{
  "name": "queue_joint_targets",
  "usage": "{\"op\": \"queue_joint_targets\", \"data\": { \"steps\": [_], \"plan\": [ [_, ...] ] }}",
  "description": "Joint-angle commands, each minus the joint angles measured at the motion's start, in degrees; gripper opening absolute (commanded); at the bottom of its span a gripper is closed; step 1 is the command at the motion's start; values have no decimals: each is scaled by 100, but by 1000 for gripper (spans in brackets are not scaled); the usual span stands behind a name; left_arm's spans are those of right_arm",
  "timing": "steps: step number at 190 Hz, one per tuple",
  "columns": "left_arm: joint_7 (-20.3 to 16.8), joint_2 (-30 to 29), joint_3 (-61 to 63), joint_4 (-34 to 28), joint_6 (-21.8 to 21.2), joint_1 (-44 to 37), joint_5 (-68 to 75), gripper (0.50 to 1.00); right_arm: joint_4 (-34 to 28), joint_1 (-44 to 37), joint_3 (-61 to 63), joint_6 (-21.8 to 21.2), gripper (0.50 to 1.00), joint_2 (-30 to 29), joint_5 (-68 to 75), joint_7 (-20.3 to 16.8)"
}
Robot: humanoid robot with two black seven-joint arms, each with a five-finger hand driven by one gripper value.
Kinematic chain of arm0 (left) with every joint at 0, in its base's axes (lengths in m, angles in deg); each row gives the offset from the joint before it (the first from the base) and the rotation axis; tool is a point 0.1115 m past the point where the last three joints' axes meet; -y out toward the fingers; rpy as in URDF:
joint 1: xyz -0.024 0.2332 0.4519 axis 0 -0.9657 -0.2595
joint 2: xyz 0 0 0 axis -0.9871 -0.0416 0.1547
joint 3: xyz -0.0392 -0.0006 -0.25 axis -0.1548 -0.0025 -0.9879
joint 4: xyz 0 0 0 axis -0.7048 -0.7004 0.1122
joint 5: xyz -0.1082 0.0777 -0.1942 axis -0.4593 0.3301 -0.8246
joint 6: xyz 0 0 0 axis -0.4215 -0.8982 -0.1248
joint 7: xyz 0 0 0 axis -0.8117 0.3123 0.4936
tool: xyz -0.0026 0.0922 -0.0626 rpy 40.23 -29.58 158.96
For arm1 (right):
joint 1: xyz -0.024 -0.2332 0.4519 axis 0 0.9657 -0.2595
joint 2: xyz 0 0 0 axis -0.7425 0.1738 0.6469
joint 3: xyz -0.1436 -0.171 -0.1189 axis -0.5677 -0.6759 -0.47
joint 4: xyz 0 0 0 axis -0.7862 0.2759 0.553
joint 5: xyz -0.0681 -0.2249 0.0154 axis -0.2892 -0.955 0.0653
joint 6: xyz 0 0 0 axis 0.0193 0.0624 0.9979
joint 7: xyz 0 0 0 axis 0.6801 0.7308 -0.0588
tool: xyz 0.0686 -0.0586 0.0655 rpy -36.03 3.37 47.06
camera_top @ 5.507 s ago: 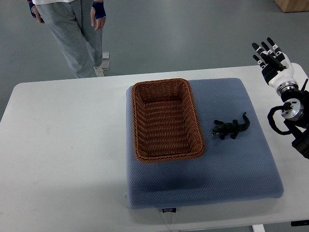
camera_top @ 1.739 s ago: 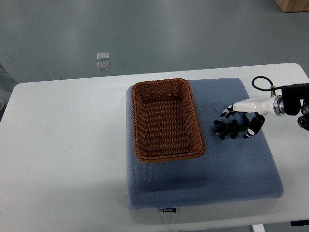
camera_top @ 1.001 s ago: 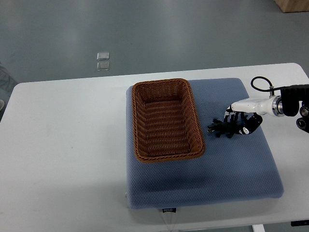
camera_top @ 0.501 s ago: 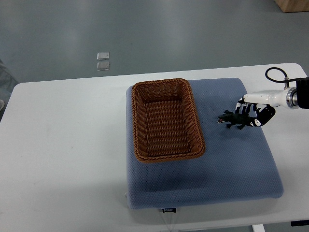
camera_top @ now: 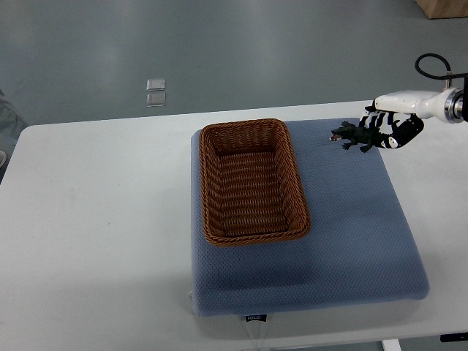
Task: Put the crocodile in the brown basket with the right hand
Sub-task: 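Lift the crocodile and carry it over the wicker basket, then lower the crocodile into the basket and open the right hand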
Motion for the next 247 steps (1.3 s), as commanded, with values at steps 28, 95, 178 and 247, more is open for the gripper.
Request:
{"op": "queue_joint_targets", "data": {
  "steps": [28, 95, 178, 247],
  "plan": [
    [0, 0, 9, 0, 0, 0, 0, 1000, -64, -562, -10, -106, 515, -977, 123, 33],
    [0, 0, 9, 0, 0, 0, 0, 1000, -20, -343, -98, -106, 525, -2084, 26, -2],
    [0, 0, 9, 0, 0, 0, 0, 1000, 217, -123, -116, -18, 633, -2199, -26, -19],
    [0, 0, 9, 0, 0, 0, 0, 1000, 217, -149, -107, -18, 754, -2199, 9, -11]
  ]
}}
